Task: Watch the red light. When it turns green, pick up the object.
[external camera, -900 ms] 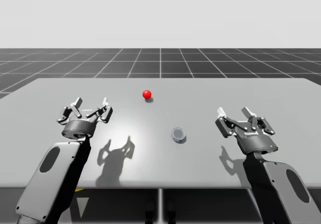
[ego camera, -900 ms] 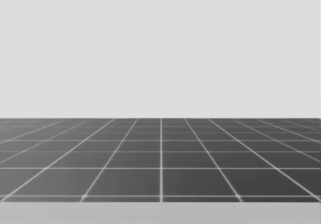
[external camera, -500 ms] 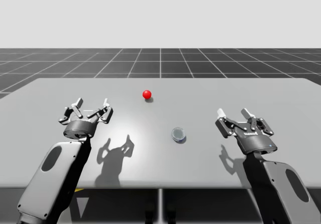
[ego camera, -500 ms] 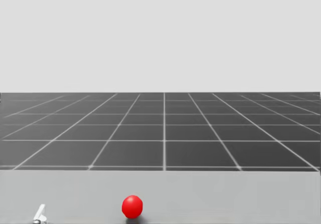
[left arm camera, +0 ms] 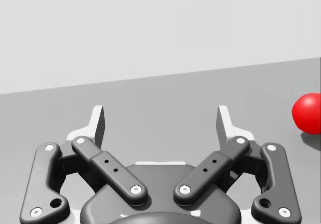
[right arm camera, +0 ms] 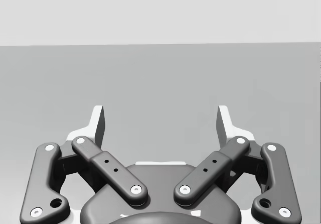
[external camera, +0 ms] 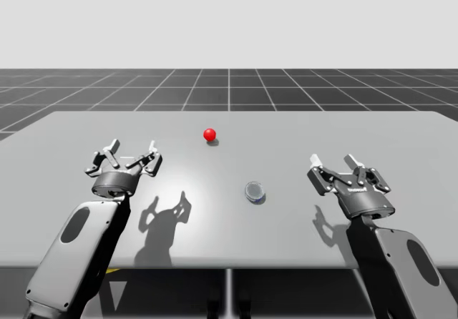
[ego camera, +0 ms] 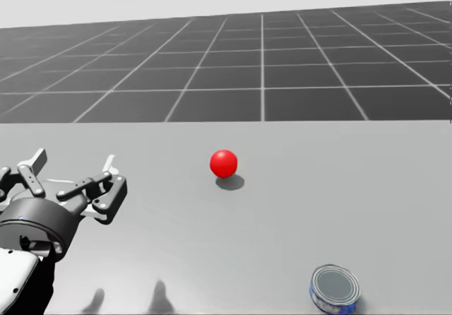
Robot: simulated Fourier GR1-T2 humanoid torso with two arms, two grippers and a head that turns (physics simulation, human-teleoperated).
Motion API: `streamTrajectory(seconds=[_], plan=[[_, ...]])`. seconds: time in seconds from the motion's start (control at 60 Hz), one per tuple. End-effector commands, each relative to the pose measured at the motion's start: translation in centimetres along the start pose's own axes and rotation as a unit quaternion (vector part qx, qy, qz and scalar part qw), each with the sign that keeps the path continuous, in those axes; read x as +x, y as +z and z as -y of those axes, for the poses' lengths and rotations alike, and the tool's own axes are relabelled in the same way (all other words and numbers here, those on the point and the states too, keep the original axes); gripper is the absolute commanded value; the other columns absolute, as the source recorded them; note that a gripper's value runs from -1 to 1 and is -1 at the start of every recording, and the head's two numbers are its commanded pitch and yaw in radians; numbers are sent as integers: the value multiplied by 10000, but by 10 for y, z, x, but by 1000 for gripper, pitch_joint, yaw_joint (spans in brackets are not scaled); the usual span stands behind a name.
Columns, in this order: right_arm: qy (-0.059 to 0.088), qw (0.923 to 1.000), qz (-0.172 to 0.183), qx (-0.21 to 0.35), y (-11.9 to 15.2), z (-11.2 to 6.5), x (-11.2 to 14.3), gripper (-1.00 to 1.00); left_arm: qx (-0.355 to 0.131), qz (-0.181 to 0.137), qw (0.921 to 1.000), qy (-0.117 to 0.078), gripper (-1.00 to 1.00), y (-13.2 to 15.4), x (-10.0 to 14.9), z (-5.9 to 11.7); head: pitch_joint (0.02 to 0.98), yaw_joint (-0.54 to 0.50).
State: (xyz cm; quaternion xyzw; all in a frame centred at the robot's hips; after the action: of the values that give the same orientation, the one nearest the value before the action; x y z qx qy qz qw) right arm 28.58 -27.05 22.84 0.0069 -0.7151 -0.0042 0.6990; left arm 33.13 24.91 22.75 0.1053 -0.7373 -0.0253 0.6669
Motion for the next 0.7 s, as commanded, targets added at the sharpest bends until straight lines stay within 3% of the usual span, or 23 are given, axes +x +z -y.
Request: streamTrajectory(seconds=[0.017, 0.7], plan=[[41, 10000, 15, -22, 0, 0, 0, -1000, -32, 6, 10000, -9, -1000, 0, 0, 1, 570, 127], [212, 9997, 72, 10, -1, 0, -2, -1000, -156, 113, 9998, 112, -1000, 3, 3, 2, 570, 113]])
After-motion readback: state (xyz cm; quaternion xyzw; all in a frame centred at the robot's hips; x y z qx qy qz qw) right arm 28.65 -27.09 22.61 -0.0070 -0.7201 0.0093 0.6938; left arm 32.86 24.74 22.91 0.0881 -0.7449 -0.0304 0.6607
